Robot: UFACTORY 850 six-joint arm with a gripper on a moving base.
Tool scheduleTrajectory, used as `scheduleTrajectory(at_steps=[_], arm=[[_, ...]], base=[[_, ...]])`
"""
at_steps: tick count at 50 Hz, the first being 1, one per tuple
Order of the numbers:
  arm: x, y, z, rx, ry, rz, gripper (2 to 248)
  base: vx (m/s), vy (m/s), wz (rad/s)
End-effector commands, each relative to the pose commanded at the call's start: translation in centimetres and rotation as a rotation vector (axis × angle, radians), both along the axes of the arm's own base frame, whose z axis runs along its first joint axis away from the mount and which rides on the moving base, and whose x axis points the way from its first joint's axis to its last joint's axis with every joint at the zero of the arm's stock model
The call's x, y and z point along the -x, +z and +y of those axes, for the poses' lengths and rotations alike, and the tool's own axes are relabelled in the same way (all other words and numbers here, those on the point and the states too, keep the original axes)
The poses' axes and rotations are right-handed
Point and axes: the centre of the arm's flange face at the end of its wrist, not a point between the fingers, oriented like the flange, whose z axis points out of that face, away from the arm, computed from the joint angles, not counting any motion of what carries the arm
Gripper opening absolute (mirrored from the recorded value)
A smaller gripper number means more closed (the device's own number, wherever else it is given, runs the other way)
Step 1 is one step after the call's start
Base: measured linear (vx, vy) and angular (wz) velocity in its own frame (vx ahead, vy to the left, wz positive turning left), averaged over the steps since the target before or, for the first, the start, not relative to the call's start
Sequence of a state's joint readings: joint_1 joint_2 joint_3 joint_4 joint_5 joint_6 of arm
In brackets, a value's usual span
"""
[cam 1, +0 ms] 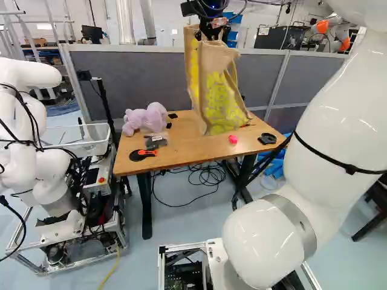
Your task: Pick up the bag on the ground and place it on the table
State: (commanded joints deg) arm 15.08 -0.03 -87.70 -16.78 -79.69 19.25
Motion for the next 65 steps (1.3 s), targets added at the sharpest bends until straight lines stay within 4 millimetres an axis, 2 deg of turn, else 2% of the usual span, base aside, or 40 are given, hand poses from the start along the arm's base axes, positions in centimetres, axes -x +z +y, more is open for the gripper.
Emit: scheduleTrajectory(at_steps=[10, 34, 65], arm=[[-0.1, -0.5, 0.8, 0.003, 0.016, 0.01, 22], [-2.0, -4.0, 2.7, 0.025, 0.045, 0.084, 22], [-6.9, -8.9, 4.0, 0.051, 0.04, 0.175, 22]], base=[[0.0, 0.0, 0.0], [0.0, 0.0, 0.0], [0.0, 0.0, 0.0]])
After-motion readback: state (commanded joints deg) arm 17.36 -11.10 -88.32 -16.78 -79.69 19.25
